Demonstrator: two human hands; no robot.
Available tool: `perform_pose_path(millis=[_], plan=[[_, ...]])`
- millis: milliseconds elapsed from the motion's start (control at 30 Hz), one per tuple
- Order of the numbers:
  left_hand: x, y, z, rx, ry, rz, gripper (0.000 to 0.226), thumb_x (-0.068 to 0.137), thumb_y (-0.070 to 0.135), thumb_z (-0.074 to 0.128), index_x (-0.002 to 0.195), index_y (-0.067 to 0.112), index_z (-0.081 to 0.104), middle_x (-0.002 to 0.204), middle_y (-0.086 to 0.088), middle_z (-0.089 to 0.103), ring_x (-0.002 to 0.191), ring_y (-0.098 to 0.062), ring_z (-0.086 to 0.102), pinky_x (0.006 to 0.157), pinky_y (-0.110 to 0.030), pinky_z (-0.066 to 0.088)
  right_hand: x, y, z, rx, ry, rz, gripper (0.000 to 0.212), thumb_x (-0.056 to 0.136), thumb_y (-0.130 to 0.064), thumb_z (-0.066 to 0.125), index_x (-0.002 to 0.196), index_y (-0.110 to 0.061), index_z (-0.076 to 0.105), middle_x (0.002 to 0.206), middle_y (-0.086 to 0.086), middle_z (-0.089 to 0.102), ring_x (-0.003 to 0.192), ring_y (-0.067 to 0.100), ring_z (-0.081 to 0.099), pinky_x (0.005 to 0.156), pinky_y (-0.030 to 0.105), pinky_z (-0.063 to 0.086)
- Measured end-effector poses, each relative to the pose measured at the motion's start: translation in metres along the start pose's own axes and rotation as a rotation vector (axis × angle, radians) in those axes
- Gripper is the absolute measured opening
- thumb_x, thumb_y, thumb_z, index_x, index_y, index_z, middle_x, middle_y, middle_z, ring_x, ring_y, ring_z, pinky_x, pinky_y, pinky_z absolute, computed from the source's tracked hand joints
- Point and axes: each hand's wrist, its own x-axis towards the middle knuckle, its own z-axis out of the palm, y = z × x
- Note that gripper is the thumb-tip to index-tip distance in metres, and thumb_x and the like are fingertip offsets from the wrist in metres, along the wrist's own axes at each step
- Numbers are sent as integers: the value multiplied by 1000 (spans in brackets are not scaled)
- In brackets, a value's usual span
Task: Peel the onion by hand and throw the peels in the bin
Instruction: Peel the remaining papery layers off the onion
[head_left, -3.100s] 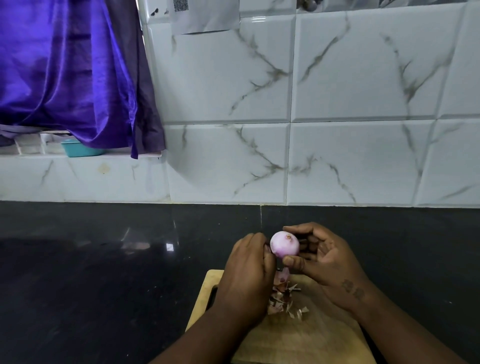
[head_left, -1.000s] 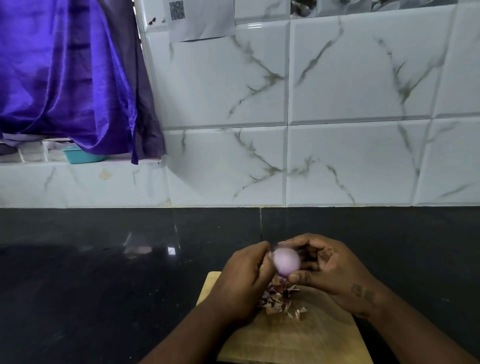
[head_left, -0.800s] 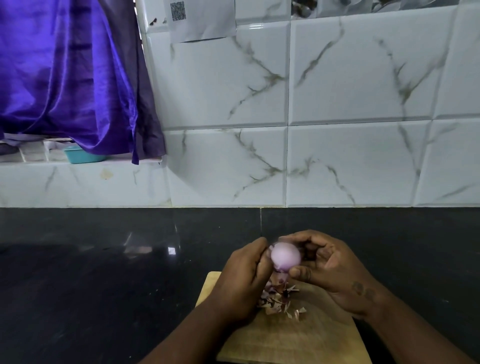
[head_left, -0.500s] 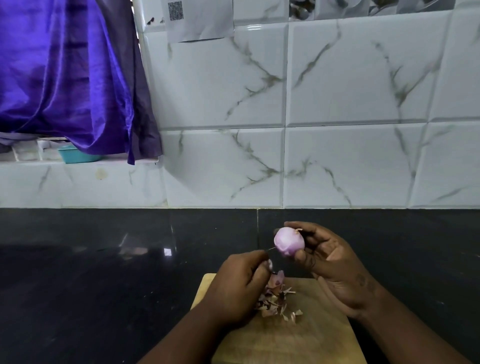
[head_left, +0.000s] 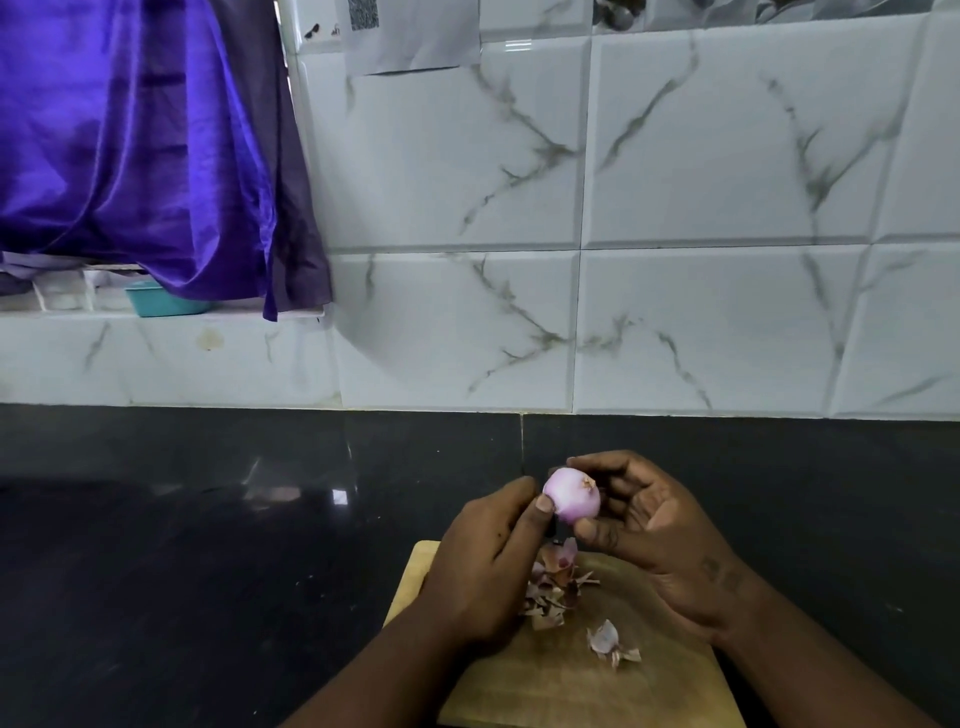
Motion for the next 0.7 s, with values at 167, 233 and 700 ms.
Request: perform_pose_path(millis=[167,233,700], plan=[[-1,-3,4,-51,-4,-3,36,103,45,39,80,21,53,75,-5,59,68,-14,52,66,-51,45,2,-1,6,1,12,-11,59,59,-19,99,112,-19,74,120,15,76,114,31,73,90,33,62],[-2,-2,4,-58,-8,-4,37,106,44,38,81,20,53,76,-5,59,69,-17,52,67,-52,45,2,0,6,19,26,-13,69,52,-32,103,112,-18,74,120,16,76,113,31,74,90,34,62],[-3,-3,6,10,-21,2,33,110,37,35,83,27,51,76,7,56,70,-10,51,66,-45,44,2,-1,7,-3,32,-28,65,50,-35,103,108,-22,76,119,15,76,112,28,75,87,31,62]])
